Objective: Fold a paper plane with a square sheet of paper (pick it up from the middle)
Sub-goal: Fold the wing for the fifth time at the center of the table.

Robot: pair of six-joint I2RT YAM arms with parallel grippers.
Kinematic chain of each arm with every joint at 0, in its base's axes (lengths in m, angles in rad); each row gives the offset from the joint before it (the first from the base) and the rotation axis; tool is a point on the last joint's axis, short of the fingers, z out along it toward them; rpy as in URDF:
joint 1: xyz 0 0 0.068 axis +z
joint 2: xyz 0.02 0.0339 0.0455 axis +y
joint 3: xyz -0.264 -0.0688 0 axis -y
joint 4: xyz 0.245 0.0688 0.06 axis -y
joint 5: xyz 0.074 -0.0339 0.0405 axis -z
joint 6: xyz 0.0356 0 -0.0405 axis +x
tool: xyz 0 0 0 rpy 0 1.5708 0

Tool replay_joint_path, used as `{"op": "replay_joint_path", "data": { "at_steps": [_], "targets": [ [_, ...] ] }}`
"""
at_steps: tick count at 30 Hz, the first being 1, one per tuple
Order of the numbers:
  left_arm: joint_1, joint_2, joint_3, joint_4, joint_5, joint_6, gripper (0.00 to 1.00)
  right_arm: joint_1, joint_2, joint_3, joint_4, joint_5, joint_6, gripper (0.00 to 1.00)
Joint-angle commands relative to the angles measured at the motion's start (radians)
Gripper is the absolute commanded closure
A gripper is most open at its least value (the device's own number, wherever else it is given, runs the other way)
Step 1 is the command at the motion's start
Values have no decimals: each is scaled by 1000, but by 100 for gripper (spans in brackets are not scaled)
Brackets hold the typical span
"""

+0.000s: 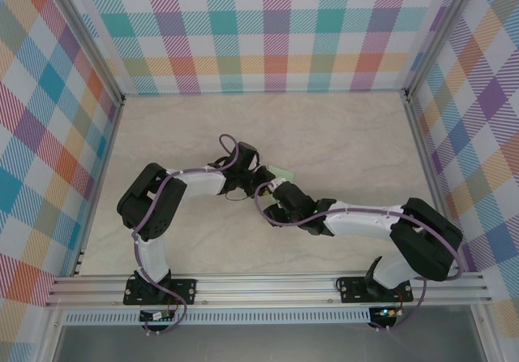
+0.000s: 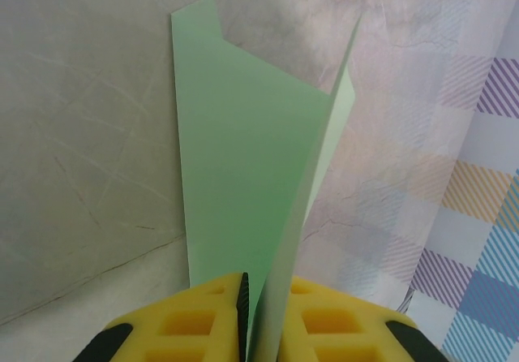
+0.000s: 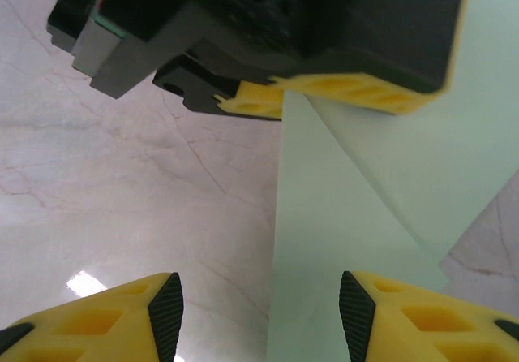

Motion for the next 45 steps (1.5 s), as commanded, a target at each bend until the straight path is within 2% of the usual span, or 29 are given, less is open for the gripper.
{"op": "replay_joint_path", "data": {
  "at_steps": [1, 7, 12, 26, 34, 40, 43, 45],
  "targets": [
    [-8, -9, 10, -12, -10, -18, 83, 37, 52, 41, -54, 163, -37, 44],
    [-9, -7, 10, 0, -2, -30, 84, 95, 128, 89, -73, 294, -16, 44],
    [-8, -9, 12, -1, 1, -34, 83, 105, 181, 118, -86, 350, 10, 46],
    [-8, -21, 4, -13, -12, -38, 83, 113, 213, 121, -98, 384, 47, 70],
    [-7, -47, -5, -36, -34, -34, 82, 114, 225, 123, -108, 393, 70, 89],
    [-1, -97, -12, -120, -112, -16, 68, 114, 198, 92, -62, 389, 61, 96],
    [18, -153, -30, -182, -180, -11, 57, 113, 171, 54, 3, 319, 43, 97],
    [36, -201, -47, -220, -219, -10, 55, 109, 148, 26, 47, 262, 36, 97]
  ]
}}
